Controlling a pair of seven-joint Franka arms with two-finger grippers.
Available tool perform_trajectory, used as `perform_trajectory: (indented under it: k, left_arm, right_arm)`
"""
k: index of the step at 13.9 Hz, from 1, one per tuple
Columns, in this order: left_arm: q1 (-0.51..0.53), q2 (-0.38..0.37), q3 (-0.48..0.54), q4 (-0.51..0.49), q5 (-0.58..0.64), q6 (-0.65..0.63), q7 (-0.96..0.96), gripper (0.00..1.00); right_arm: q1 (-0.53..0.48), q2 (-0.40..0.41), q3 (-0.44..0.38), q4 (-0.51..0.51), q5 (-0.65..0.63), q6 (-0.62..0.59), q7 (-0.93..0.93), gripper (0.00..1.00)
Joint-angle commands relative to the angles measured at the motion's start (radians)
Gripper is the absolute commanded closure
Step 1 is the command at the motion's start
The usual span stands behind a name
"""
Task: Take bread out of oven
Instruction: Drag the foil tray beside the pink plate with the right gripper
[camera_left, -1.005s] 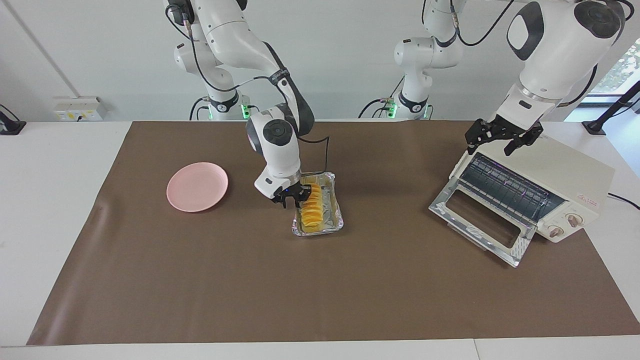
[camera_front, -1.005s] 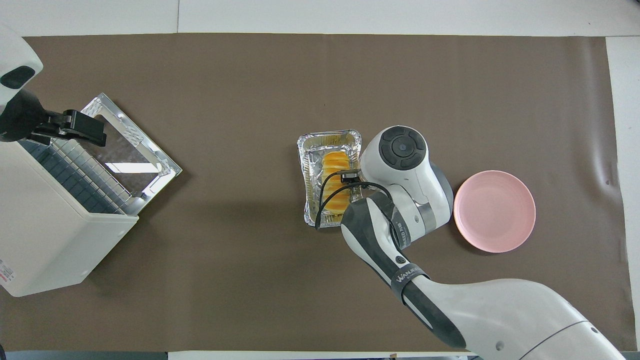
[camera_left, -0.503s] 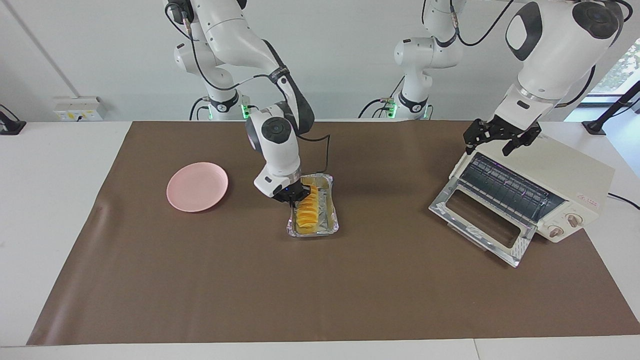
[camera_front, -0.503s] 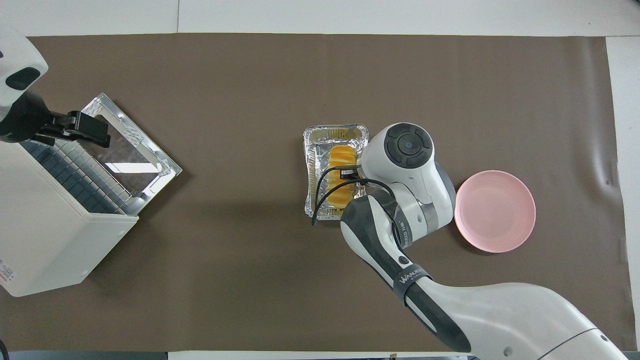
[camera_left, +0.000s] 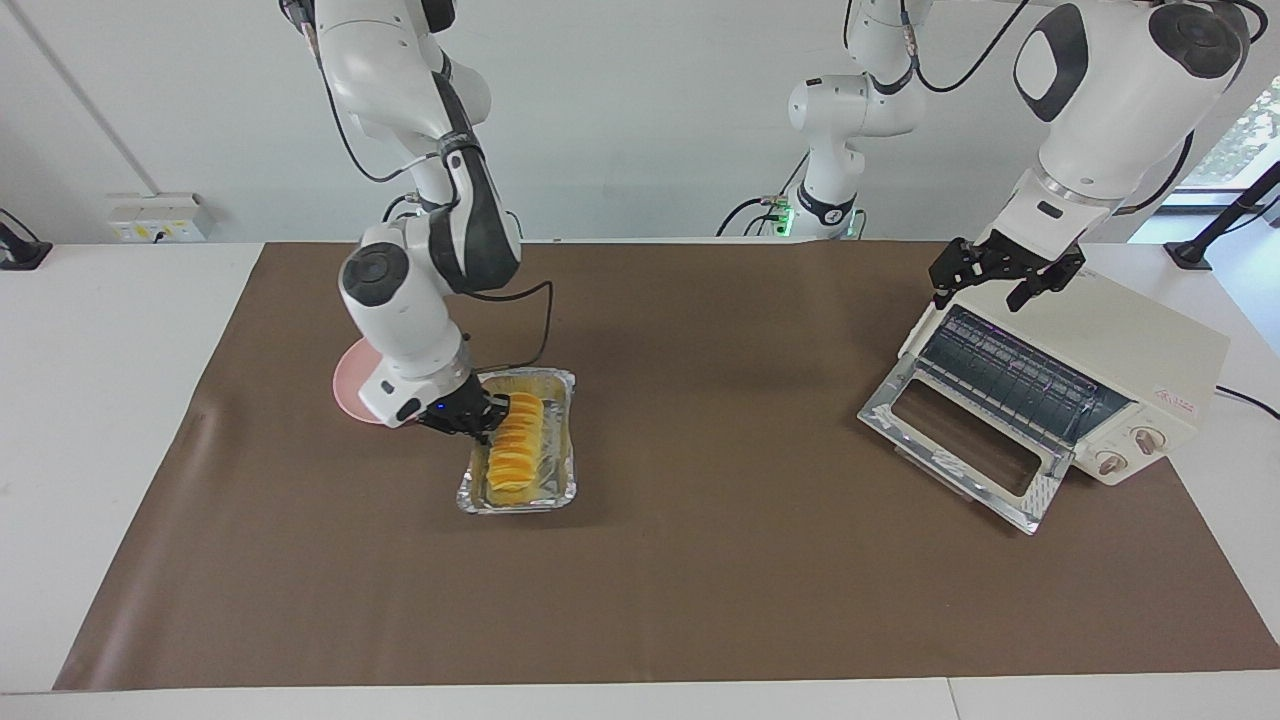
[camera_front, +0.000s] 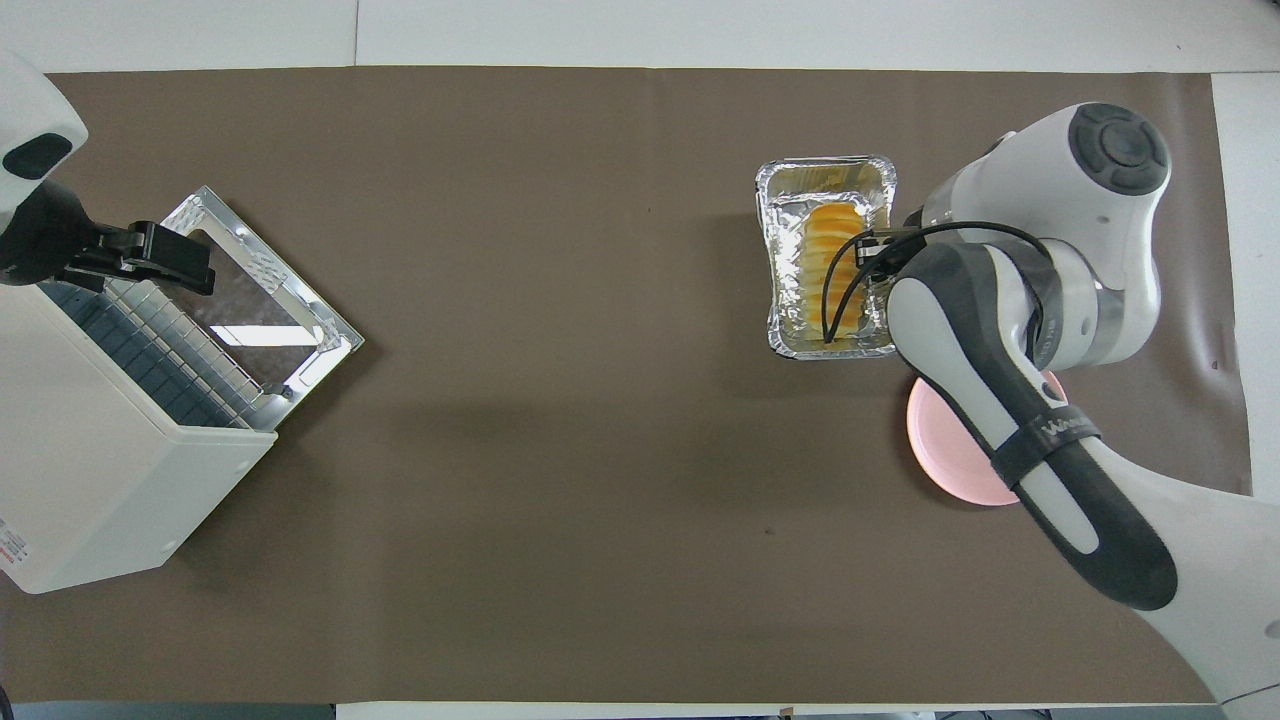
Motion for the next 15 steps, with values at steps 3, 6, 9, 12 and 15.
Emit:
perform_trajectory:
  k: [3, 6, 9, 12, 15]
  left_arm:
    - [0.009, -0.016, 0.004, -0.017, -0.017, -0.003, 0.009, 0.0]
    - [0.007, -0.016, 0.004, -0.017, -0.017, -0.003, 0.009, 0.0]
    - [0.009, -0.017, 0.004, -0.017, -0.017, -0.003, 0.009, 0.0]
    - [0.007, -0.016, 0.004, -0.017, -0.017, -0.003, 0.009, 0.0]
    - [0.007, -0.017, 0.004, -0.017, -0.017, -0.003, 0.009, 0.0]
  right_arm:
    - [-0.194, 0.012, 0.013, 0.023, 0.02, -0.004, -0.202, 1.0]
    - [-0.291, 0.055, 0.014, 0.025, 0.082, -0.01, -0.291, 1.0]
    - [-0.293, 0.074, 0.011, 0.034, 0.127, -0.006, -0.325, 1.0]
    - [-0.291, 0.101, 0.011, 0.04, 0.117, 0.045, -0.325, 1.0]
    - [-0.293, 0.114, 0.01, 0.031, 0.112, 0.054, -0.339, 1.0]
